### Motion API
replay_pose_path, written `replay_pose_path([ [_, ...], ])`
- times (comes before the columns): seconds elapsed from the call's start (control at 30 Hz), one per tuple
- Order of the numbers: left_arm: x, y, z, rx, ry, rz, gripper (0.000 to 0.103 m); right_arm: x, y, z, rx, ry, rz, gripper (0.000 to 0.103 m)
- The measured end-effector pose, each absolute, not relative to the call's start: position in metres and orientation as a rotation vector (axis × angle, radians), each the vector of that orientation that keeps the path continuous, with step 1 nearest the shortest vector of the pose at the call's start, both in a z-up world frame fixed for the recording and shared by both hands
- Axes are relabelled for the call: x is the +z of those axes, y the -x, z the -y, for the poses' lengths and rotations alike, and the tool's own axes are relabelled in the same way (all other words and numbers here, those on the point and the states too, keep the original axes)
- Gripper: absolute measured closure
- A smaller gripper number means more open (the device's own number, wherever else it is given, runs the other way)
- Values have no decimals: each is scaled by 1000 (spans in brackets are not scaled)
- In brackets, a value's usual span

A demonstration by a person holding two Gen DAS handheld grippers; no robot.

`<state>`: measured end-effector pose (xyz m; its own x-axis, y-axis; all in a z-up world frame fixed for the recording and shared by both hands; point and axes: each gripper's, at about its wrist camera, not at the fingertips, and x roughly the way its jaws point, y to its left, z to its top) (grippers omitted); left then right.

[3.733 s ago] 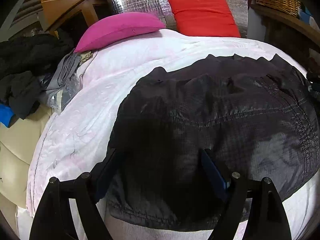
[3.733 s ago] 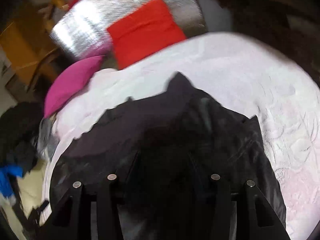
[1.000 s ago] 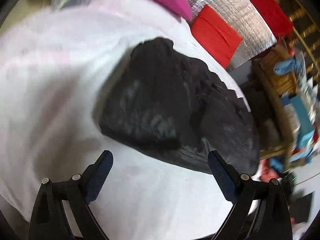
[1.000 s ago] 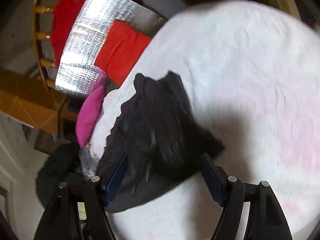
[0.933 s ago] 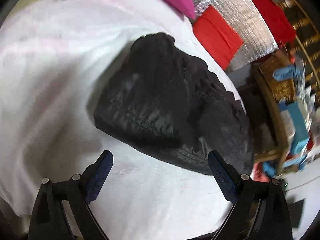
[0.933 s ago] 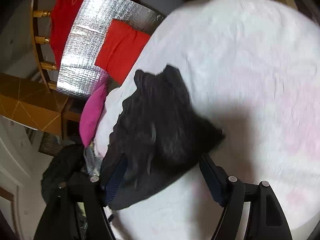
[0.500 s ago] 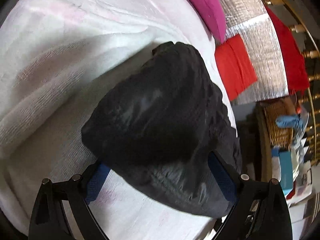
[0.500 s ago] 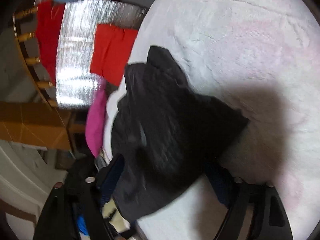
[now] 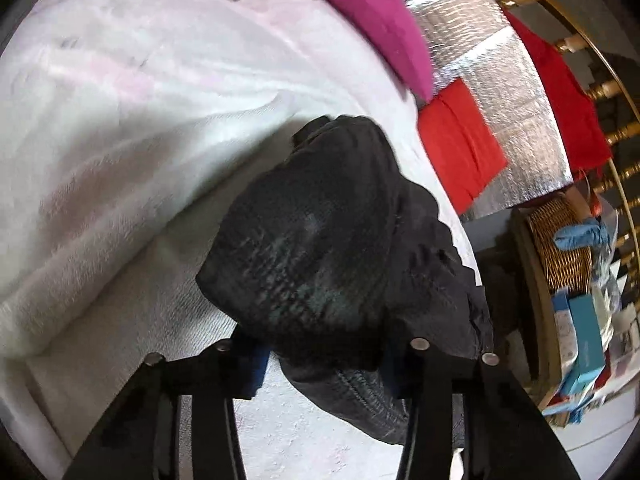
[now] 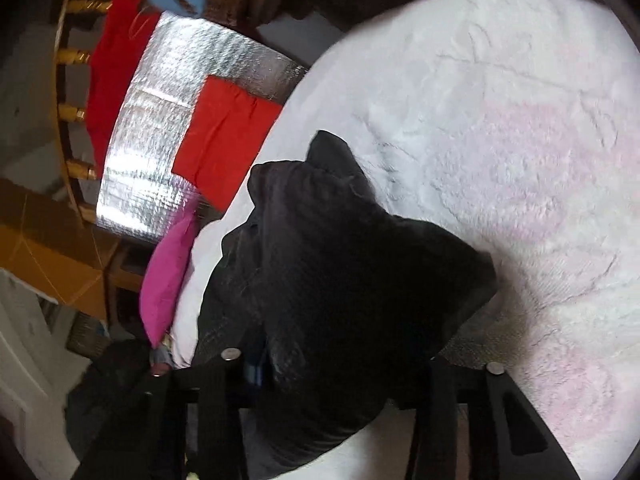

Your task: Fold large clothes

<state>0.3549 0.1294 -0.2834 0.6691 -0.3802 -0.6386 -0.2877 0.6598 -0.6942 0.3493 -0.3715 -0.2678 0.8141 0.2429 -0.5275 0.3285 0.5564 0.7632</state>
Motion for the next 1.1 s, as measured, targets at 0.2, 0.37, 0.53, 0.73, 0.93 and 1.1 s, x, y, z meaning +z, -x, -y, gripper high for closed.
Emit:
replay_pose_path([
  [0.2, -269, -342, -137, -77, 835, -824, 65, -245, -327, 351, -26, -852, -640, 63],
  [0.37, -272, -342, -141, -65, 820, -856, 60, -249, -313, 346, -26, -812, -660, 63],
  [0.53, -286, -351, -141, -6, 826, -943, 43, -274, -323, 363, -49, -940, -746, 59],
  [0.73, -287, -349, -146, 17, 820, -988, 26, -278, -313, 376, -49, -1033, -768, 37],
  [0.93, -283, -339, -166, 38, 856, -912, 26, -288, -302, 397, -41, -1151, -695, 31],
  [1.1, -281, -343, -157, 19, 810, -856, 53, -291, -316, 395, -47, -1122, -675, 44],
])
